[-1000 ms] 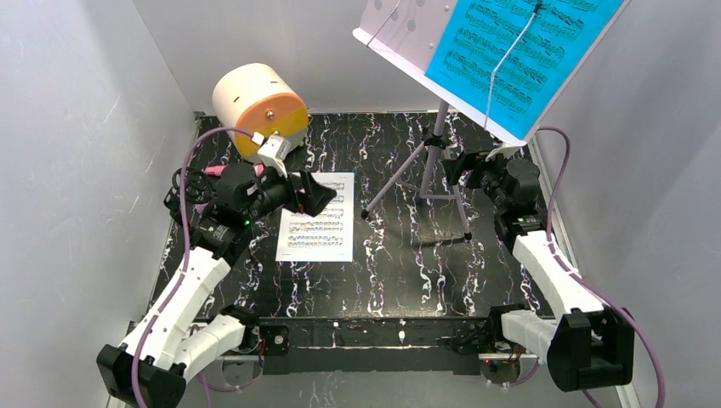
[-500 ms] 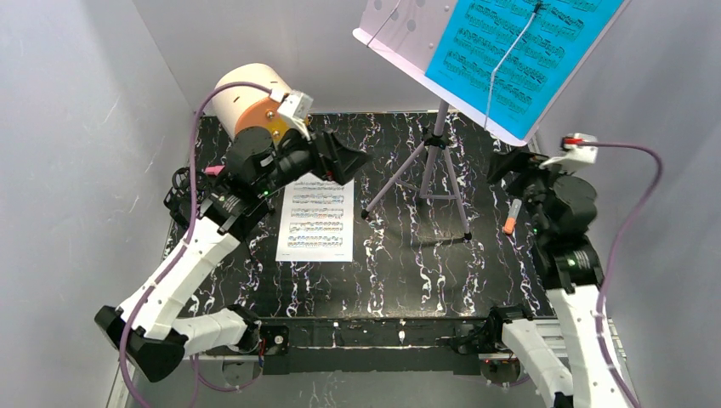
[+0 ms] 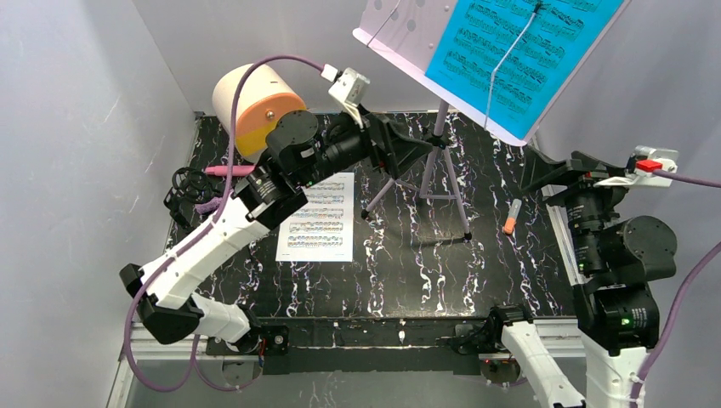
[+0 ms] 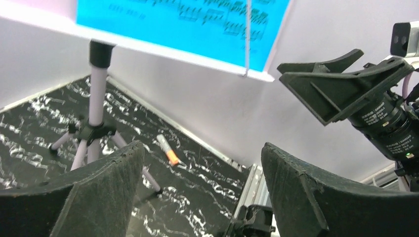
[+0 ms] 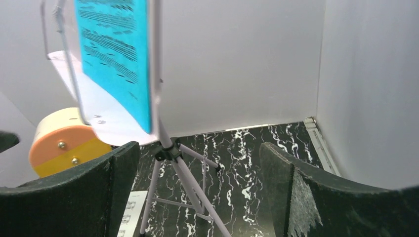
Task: Pack up the instrument practice props
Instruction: Pick up the sheet music from the music stand.
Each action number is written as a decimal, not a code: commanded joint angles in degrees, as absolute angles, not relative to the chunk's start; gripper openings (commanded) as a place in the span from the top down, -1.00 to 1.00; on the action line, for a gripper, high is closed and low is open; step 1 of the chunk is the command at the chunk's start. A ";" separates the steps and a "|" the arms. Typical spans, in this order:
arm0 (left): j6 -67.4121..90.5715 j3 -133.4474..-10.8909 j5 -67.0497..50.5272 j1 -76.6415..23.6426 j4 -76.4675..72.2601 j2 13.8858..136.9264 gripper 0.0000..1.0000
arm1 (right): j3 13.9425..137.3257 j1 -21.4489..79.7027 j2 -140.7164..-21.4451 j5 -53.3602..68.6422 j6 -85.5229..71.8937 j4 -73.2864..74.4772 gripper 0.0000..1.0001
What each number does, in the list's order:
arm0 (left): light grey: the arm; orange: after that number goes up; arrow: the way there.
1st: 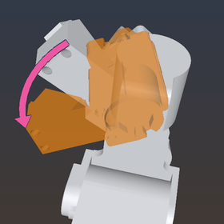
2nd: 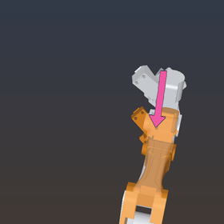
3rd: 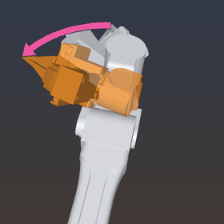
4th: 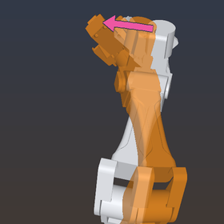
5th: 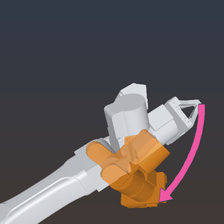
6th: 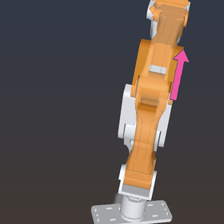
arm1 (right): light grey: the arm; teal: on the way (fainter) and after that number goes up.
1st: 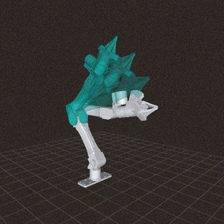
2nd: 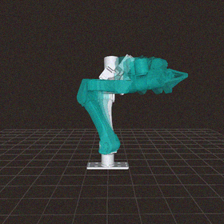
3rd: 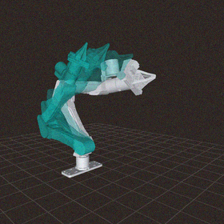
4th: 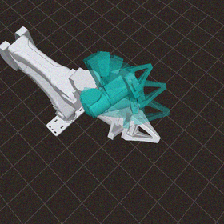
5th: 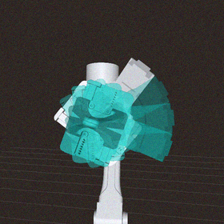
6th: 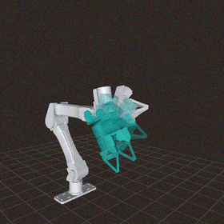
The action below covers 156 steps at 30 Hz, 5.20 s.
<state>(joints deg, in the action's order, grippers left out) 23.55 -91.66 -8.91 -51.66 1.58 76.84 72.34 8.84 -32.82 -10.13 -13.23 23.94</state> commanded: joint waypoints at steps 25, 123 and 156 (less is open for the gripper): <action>27.25 -119.32 -2.43 -56.81 -14.49 100.98 -0.29 | 88.24 8.54 -52.26 2.79 -14.19 10.76 -0.96; 13.47 -123.04 5.47 -57.39 -37.87 112.04 1.00 | 76.93 8.53 -33.14 -24.41 -7.89 5.93 0.97; 7.92 -106.75 -5.72 -57.48 -34.10 98.63 -0.47 | 92.01 13.28 -27.67 -21.26 -30.32 57.92 0.97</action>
<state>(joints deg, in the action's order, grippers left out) 9.52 -109.56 -1.87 -57.84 -34.13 104.75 91.74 12.71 -25.23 -25.76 -27.22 52.05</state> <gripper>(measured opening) 0.702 0.030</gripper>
